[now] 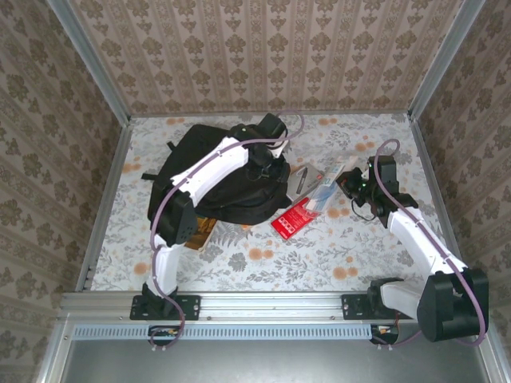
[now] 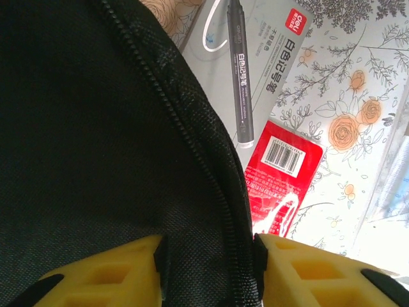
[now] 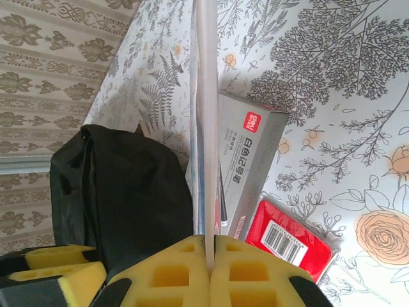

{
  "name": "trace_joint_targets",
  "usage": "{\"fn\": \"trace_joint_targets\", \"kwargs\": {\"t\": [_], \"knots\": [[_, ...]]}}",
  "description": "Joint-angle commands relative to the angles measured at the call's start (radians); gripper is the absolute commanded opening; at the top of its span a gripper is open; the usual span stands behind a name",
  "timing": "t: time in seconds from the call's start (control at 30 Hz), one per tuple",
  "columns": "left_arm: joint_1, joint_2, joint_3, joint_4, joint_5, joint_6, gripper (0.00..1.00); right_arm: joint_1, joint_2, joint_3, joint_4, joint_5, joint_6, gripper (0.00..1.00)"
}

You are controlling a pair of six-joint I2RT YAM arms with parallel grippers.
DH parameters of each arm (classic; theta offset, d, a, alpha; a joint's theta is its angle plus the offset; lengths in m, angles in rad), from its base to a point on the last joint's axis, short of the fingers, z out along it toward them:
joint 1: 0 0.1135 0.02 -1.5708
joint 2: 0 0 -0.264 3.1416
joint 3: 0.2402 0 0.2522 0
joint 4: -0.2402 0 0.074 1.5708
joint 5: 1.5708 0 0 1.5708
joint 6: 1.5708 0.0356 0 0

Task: Pack the student bag

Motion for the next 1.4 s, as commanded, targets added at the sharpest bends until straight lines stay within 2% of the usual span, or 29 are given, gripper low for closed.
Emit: {"fn": "trace_joint_targets", "kwargs": {"t": [0.0,0.07,0.23,0.27,0.73,1.13,1.37], "knots": [[-0.001,0.001,-0.014,-0.013,0.004,0.018,0.39,-0.007,0.002,-0.016,0.030,-0.030,0.010,0.00],[0.001,-0.001,-0.026,-0.008,0.007,0.020,0.36,-0.010,0.003,-0.016,0.030,-0.029,0.008,0.00],[0.007,-0.007,-0.035,0.009,0.035,0.020,0.02,-0.013,0.016,-0.014,0.037,-0.040,0.011,0.00],[0.008,-0.008,-0.033,0.010,0.040,0.020,0.00,-0.014,0.017,-0.013,0.038,-0.042,0.013,0.00],[0.113,-0.143,-0.051,0.043,0.130,-0.007,0.00,0.001,0.026,0.031,0.059,-0.091,0.009,0.00],[0.197,-0.258,-0.155,0.116,0.225,-0.069,0.00,0.176,0.133,0.181,0.179,-0.164,0.053,0.00],[0.267,-0.340,-0.203,0.164,0.272,-0.115,0.00,0.270,0.305,0.337,0.197,-0.119,0.099,0.00]]}}
